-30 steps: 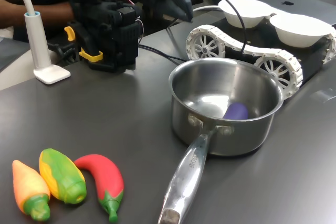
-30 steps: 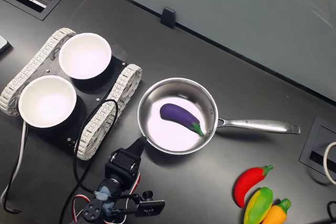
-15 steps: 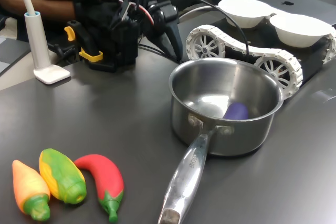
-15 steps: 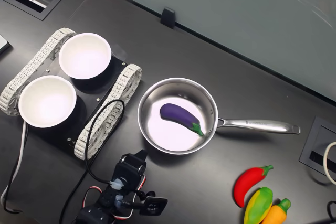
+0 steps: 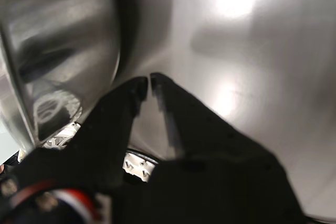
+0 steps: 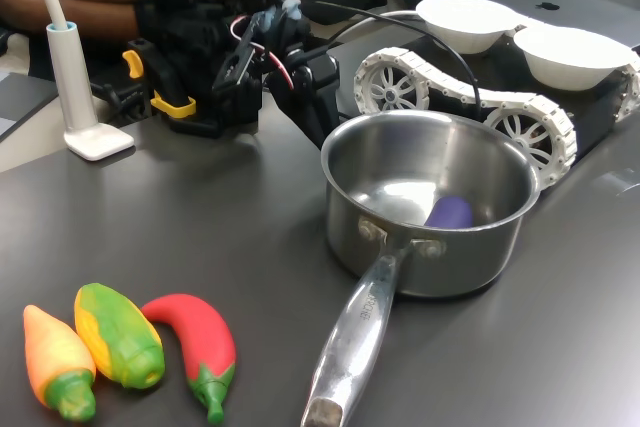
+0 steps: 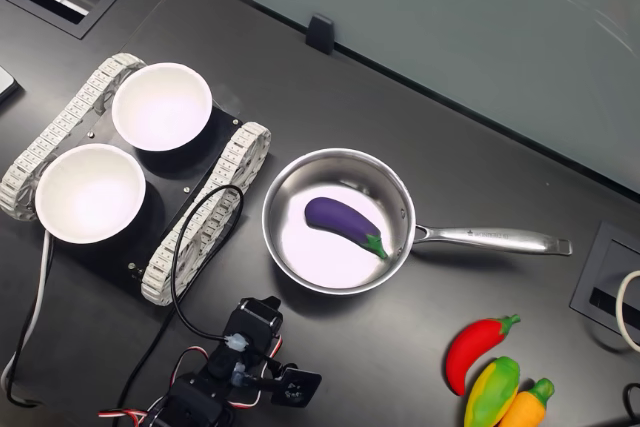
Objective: Pick up the brinjal and place them in the pan
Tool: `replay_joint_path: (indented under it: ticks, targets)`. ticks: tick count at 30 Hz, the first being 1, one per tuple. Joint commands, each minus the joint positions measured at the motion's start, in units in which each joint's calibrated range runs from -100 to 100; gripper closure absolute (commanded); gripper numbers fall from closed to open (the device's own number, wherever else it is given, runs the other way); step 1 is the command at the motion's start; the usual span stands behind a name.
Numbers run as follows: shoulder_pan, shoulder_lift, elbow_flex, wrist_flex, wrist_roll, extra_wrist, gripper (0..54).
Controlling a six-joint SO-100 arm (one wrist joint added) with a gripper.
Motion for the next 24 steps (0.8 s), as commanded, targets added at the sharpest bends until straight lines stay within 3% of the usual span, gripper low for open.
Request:
replay_joint_path:
  ticks: [1,24]
  targets:
    - [0.78,-0.58,-0.01,-4.07,0.1,-0.47,53.6]
    - [2.16,-0.58,0.35,-4.15,-0.78,-0.38,53.6]
